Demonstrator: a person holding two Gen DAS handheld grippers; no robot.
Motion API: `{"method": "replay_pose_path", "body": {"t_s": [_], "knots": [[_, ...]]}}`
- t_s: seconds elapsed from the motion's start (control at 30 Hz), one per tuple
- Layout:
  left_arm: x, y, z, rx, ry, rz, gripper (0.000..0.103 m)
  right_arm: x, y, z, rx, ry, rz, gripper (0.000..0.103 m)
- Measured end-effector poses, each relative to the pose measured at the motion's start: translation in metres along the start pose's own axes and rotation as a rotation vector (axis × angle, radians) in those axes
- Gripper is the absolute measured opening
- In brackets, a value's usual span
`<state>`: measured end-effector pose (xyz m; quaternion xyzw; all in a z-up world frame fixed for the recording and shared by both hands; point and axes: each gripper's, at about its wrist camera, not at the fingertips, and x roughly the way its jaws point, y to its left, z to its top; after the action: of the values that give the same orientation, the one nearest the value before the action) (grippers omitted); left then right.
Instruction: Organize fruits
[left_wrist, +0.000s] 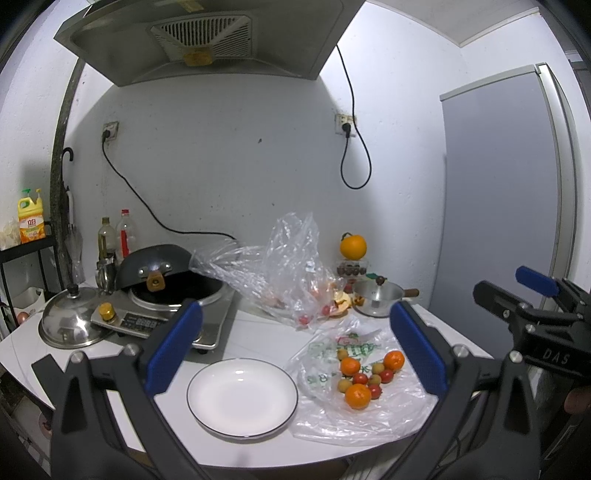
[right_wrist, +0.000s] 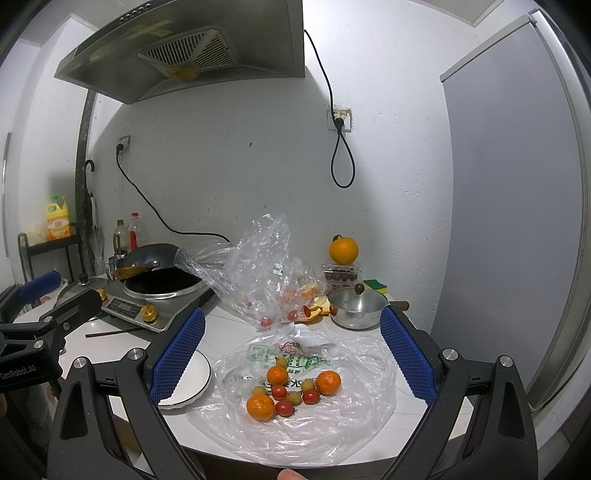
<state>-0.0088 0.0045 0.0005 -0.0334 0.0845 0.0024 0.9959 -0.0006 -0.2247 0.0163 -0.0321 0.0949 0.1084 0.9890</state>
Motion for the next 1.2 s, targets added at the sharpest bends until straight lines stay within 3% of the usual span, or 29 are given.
{"method": "replay_pose_path", "body": {"t_s": [0.37, 0.73, 1.2], "knots": [[0.003, -0.001, -0.001, 0.002, 0.011, -0.002, 0.102, 0.004, -0.003, -0.001, 0.000, 0.004, 0.004, 0.098], [0.038, -0.016, -0.003, 0.021, 0.072, -0.010, 0.102, 0.007, -0.011, 0.000, 0.000, 0.004, -0.009, 0.098], [0.091, -0.048, -0.016, 0.064, 0.168, -0.030, 0.102, 0.047, -0.051, -0.011, 0.031, 0.072, -0.048, 0.098]]}}
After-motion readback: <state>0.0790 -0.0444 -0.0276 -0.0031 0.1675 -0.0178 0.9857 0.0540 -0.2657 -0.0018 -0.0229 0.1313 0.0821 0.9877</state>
